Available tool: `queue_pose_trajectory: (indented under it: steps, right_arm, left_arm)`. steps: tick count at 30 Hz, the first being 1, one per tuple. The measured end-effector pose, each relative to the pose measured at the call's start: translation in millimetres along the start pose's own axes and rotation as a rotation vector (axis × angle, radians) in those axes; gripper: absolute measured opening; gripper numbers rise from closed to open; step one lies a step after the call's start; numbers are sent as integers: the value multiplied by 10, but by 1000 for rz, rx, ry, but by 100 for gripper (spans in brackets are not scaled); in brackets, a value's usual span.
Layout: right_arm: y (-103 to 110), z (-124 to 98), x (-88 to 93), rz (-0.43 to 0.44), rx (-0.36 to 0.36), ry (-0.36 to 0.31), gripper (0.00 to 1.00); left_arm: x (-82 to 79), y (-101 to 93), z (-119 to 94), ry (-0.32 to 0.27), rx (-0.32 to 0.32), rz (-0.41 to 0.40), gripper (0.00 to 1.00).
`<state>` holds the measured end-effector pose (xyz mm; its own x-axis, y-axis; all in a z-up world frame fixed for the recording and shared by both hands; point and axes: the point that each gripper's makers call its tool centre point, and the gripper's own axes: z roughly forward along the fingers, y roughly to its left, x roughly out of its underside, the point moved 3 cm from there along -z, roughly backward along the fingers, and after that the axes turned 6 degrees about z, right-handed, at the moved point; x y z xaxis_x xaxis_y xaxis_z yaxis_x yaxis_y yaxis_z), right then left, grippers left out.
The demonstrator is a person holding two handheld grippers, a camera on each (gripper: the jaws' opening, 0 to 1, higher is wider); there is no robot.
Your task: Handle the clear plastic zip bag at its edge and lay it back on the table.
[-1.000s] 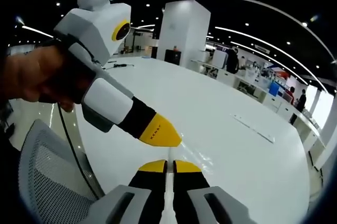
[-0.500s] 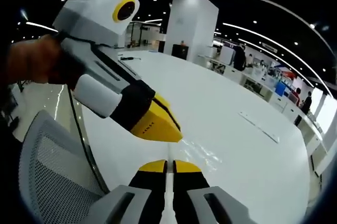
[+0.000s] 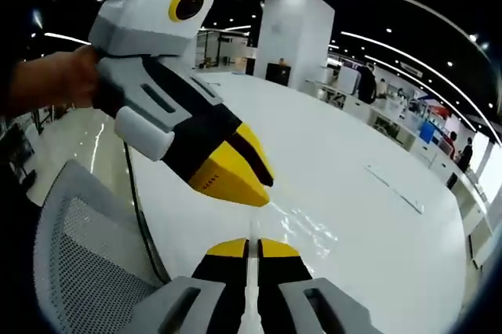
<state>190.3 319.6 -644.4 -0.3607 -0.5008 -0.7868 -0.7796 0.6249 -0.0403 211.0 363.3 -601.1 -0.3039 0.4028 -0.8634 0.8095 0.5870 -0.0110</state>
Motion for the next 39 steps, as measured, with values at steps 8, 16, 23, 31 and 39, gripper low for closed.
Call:
queue_pose_trajectory:
  steps: [8, 16, 23, 31, 39]
  right_arm:
    - [26, -18, 23, -9, -22, 12, 0]
    - [75, -27, 74, -20, -54, 46, 0]
    - [113, -38, 124, -40, -85, 79, 0]
    - [158, -30, 179, -74, -119, 107, 0]
    - [228, -34, 192, -82, -162, 115, 0]
  left_arm:
    - [79, -23, -15, 41, 79, 261, 14]
    - [172, -149, -3, 87, 156, 449, 13]
    - [233, -146, -8, 108, 189, 548, 13]
    - [309, -199, 8, 127, 245, 627, 12]
    - [379, -291, 6, 130, 315, 730, 8]
